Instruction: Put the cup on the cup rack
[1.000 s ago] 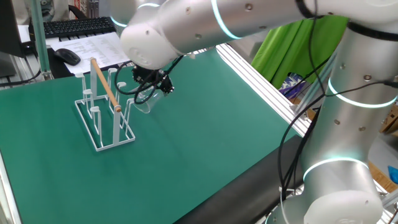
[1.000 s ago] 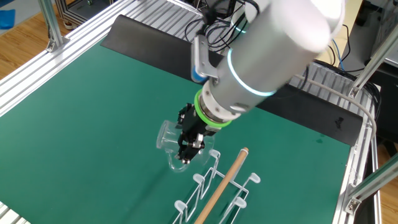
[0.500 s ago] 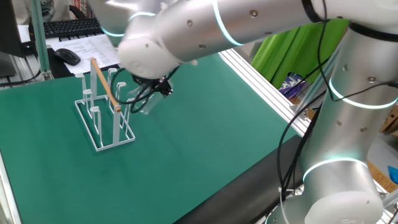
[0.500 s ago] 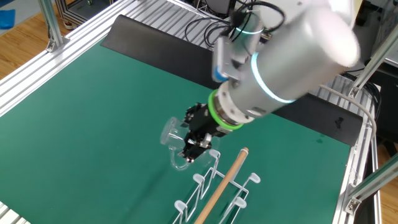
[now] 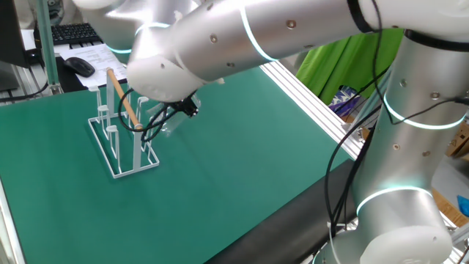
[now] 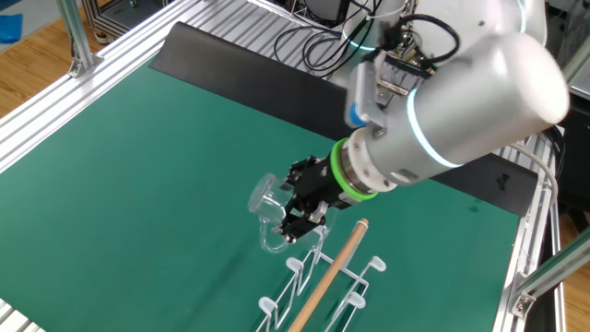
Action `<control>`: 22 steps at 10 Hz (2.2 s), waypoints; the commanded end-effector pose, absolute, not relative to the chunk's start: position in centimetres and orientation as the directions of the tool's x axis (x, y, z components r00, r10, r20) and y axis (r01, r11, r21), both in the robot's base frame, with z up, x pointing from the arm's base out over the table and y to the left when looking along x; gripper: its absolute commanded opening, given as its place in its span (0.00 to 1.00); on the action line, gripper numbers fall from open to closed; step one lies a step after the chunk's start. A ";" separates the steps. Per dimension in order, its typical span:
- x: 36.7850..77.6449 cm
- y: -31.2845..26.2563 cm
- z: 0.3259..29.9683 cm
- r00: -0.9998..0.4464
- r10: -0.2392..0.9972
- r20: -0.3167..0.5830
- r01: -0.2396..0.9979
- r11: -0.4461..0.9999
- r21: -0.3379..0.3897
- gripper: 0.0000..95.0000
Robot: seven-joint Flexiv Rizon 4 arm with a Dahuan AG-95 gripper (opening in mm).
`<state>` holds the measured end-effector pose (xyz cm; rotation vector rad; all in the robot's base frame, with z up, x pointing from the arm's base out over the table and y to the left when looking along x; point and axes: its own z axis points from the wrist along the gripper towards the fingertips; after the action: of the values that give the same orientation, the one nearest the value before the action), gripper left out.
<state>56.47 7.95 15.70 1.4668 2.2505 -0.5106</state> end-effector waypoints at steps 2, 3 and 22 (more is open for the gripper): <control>56.6 8.1 15.7 -0.322 0.764 -0.559 0.931 0.362 -0.041 0.00; 56.6 8.1 15.7 -0.320 0.757 -0.569 0.930 0.365 -0.037 0.00; 56.7 9.5 14.9 -0.342 0.666 -0.662 0.840 0.533 0.102 0.00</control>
<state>56.80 9.69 14.85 1.2170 2.1155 -0.3411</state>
